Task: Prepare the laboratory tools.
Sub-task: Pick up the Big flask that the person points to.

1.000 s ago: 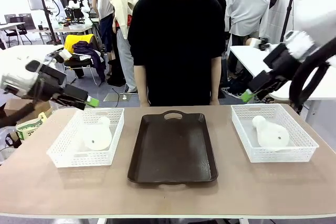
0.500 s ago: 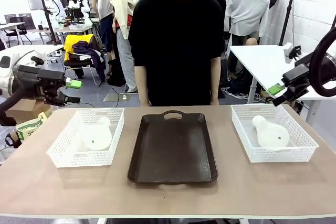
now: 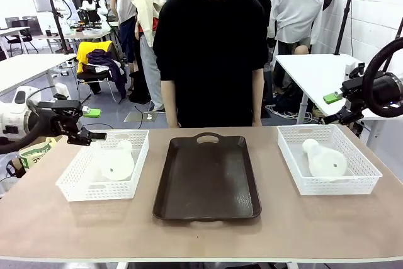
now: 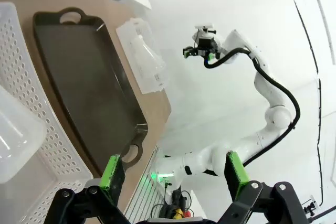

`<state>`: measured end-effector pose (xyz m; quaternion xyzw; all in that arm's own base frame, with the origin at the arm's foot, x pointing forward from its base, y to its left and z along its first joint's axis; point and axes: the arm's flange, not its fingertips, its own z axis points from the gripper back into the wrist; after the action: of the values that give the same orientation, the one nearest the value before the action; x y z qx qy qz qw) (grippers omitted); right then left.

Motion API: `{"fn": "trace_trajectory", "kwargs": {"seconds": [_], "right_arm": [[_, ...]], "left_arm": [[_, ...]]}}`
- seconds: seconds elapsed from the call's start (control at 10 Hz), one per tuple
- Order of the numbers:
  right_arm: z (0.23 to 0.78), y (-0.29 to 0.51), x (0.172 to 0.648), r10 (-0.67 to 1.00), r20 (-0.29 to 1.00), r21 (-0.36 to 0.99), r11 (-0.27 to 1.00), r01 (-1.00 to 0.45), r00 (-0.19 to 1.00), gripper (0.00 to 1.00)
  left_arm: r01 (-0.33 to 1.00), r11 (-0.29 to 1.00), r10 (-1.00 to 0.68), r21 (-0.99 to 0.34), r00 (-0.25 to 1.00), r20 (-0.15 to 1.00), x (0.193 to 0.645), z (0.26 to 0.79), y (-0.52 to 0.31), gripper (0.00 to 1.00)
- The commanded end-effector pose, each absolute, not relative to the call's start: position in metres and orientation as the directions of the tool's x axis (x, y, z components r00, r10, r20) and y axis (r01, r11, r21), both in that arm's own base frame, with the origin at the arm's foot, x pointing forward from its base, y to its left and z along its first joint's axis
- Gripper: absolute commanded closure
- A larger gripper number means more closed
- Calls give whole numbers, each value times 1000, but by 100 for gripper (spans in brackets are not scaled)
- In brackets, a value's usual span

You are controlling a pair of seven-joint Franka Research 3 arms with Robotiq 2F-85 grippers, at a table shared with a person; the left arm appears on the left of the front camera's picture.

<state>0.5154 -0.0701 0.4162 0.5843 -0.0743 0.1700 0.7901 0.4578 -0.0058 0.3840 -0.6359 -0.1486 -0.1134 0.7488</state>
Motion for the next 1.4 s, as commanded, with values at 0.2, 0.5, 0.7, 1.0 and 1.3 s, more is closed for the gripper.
{"fn": "trace_trajectory", "kwargs": {"seconds": [0.2, 0.5, 0.7, 1.0, 1.3], "right_arm": [[407, -69, 534, 175, 214, 937, 240, -252, 961, 0], [405, -66, 536, 191, 190, 935, 264, -237, 963, 0], [399, -63, 531, 176, 210, 936, 249, -250, 962, 0], [399, -63, 531, 176, 210, 936, 249, -250, 962, 0], [399, -63, 531, 176, 210, 936, 249, -250, 962, 0]], "left_arm": [[313, 93, 119, -945, 939, 322, 460, 376, 8, 0], [336, 76, 116, -939, 932, 343, 457, 378, 5, 0], [331, 73, 111, -941, 935, 338, 457, 382, 2, 0], [328, 98, 95, -940, 937, 337, 459, 377, 3, 0], [328, 98, 95, -940, 937, 337, 459, 377, 3, 0]]}}
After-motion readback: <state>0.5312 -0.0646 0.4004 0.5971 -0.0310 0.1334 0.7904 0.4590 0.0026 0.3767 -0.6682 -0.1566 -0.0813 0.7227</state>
